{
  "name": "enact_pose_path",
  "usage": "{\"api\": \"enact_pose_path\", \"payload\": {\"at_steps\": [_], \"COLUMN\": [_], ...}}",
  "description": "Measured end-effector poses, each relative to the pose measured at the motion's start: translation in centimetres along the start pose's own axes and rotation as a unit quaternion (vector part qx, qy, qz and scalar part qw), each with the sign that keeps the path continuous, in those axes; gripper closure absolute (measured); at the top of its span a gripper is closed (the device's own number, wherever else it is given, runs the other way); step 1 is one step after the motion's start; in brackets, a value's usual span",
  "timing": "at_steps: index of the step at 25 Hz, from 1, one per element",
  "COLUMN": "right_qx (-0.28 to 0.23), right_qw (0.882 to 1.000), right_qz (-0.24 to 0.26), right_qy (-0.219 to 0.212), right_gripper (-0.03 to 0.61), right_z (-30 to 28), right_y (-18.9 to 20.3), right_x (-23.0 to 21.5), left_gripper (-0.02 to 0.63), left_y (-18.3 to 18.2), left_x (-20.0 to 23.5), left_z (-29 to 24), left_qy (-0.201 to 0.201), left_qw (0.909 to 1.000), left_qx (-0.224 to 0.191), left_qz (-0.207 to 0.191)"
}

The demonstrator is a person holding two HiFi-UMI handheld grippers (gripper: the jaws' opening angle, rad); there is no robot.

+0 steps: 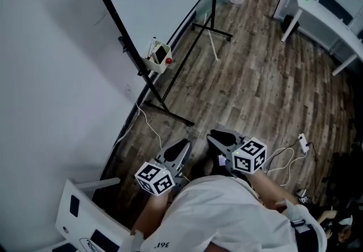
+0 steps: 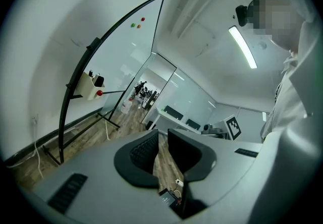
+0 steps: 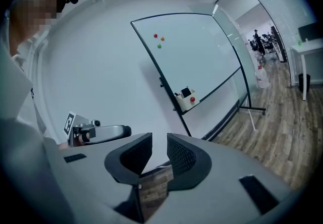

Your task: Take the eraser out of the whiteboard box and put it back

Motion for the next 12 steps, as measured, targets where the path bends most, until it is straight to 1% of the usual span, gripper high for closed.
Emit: {"api": "enact_pose_path", "payload": {"at_steps": [5, 12], "right_qx": [0.004, 0.014], "right_qw": [1.000, 0.998], "right_qz": [0.010, 0.024], "right_qy": [-0.025, -0.057], "right_gripper": [0.486, 0.486], "right_z": [-2.5, -6.2], "right_y": [-1.5, -5.3], "right_x": [-1.5, -5.4], "left_gripper": [0.567, 0.566], "left_y": [-0.8, -3.3], "left_x": [1.5, 4.2], "left_z": [-1.0, -4.1], "left_qy": [-0.023, -0.061], "left_qw": [0.9997, 0.9977], "left_qx": [-0.010, -0.029], "left_qz": [-0.002, -0.003]}}
Point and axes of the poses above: the fingertips, and each gripper's own axes: z backward along the fingers, x to its left, y out of its underside, the point moved 9 cm from there along z, backward along the fingers, and after that the axes turned 9 degrees about y, right-handed, at the moved point
